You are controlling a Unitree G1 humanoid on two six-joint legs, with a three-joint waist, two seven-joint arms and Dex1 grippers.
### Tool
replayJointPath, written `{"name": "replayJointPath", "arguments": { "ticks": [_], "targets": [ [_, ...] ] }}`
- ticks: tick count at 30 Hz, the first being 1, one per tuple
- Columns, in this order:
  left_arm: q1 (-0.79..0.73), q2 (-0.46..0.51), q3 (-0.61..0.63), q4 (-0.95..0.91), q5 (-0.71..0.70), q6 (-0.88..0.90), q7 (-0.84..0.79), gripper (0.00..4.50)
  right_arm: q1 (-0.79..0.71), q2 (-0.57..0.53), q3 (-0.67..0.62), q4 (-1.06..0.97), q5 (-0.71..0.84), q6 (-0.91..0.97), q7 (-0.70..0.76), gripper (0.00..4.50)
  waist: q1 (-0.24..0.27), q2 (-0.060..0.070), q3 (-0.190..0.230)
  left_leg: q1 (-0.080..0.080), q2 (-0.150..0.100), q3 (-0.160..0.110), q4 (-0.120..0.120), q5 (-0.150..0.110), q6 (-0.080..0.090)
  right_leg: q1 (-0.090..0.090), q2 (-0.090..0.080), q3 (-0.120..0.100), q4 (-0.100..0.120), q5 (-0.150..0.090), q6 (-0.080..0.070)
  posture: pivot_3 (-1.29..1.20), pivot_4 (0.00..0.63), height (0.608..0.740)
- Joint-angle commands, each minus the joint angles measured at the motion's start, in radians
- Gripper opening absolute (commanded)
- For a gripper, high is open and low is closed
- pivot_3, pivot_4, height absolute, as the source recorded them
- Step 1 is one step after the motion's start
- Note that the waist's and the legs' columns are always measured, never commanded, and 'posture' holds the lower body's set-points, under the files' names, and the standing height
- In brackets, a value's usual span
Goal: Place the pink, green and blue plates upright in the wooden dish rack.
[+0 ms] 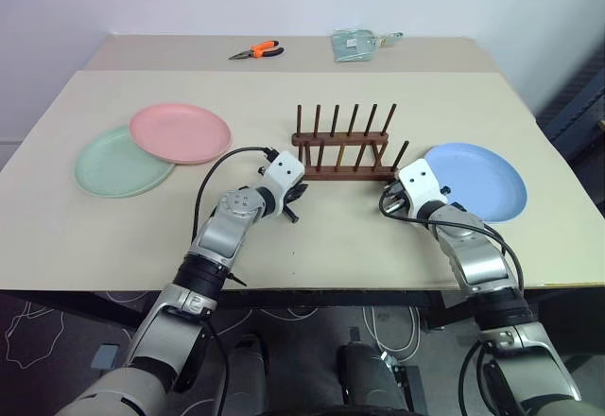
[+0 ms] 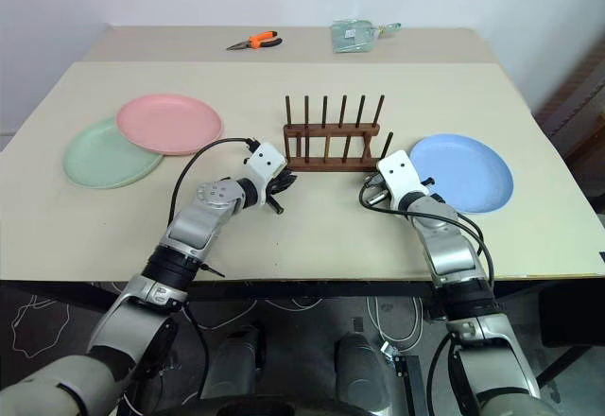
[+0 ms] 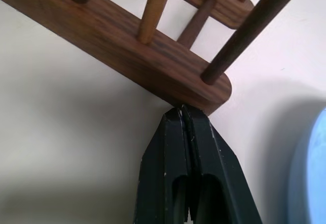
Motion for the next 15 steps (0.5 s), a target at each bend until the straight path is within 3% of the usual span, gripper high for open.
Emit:
{"name": "replayJointPath", "arguments": {
  "ticks": [1,5,8,11,13,15],
  "targets": [
    [-0.003,0.015,0.013,0.08,0.021,-0.014,0.019,0.68,-0.01,0.008,-0.012,0.018,-0.009,-0.031,-0.002,0.0,0.0,0.0,0.0,0.0,0.0,0.0,0.0,0.0,0.0,0.0,0.0,0.0,0.0,0.0,0.0,0.0,0.15,0.74],
    [0.01,0.039,0.018,0.052,0.013,-0.013,-0.007,0.68,0.012,0.002,-0.027,-0.015,0.01,-0.033,0.017,0.0,-0.003,0.0,0.0,0.0,0.0,0.0,0.0,0.0,0.0,0.0,0.0,0.0,0.0,0.0,0.0,0.0,0.15,0.74],
    [0.06,0.083,0.027,-0.063,-0.017,0.0,-0.071,0.62,0.054,-0.017,-0.04,-0.099,0.043,-0.027,0.071,0.83,-0.008,0.0,0.0,0.0,0.0,0.0,-0.002,0.0,0.0,-0.001,0.0,0.0,0.0,0.0,0.0,0.0,0.15,0.74],
    [0.088,0.127,0.107,-0.152,-0.074,0.045,-0.08,1.54,0.093,-0.031,-0.055,-0.191,0.069,-0.013,0.109,2.37,-0.007,0.0,0.0,0.0,0.0,0.001,-0.004,0.0,0.0,-0.002,0.0,0.0,0.0,-0.001,0.001,0.0,0.15,0.74],
    [0.086,0.156,0.185,-0.179,-0.102,0.069,-0.044,2.47,0.121,-0.039,-0.061,-0.253,0.084,-0.002,0.137,3.34,-0.007,0.0,0.0,-0.002,0.0,0.001,-0.004,0.0,0.0,-0.005,0.0,0.0,0.001,-0.001,0.001,0.0,0.15,0.74],
    [0.021,0.167,0.316,-0.155,-0.121,0.062,0.097,3.54,0.15,-0.043,-0.052,-0.302,0.072,-0.001,0.146,4.37,-0.005,0.0,0.001,-0.003,0.001,0.001,-0.004,0.0,-0.001,-0.006,0.0,0.0,0.001,-0.001,0.001,0.0,0.15,0.74]
  ]
}}
